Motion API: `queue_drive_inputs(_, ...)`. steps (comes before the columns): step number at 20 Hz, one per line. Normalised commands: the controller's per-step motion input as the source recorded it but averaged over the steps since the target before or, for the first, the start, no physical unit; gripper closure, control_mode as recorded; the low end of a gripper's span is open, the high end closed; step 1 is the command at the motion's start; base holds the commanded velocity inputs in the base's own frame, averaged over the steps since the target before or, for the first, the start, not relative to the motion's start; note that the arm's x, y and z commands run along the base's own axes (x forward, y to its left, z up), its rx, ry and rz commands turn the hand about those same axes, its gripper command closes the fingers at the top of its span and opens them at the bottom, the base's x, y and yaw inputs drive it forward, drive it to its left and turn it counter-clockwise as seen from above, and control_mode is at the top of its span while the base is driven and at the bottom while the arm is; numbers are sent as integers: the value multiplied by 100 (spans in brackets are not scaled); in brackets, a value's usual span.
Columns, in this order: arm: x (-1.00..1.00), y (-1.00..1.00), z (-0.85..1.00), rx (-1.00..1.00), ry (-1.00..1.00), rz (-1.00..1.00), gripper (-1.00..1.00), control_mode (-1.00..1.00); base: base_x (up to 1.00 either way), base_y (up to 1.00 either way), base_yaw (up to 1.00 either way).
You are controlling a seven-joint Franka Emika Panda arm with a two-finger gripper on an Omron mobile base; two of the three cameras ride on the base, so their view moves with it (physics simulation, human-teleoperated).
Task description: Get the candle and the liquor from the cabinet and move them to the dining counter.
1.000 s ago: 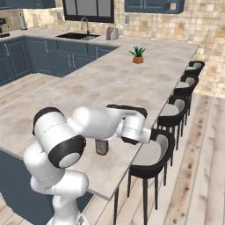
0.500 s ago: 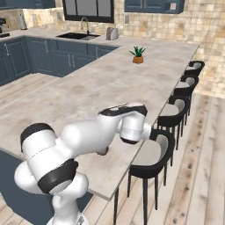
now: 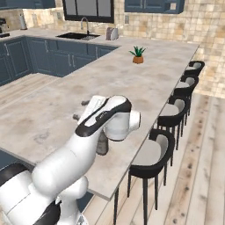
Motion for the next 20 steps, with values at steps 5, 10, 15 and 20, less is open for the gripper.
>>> queue_drive_inputs(5,-60,64,77,-7,0,0,-100,-100,0,0,0)
queue_drive_inputs(10,-58,70,71,-9,6,-1,-100,-100,0,0,0)
queue_drive_inputs(15,-58,65,51,-15,22,-4,-100,-100,0,0,0)
queue_drive_inputs(20,-47,67,37,-20,30,-8,-100,-100,0,0,0)
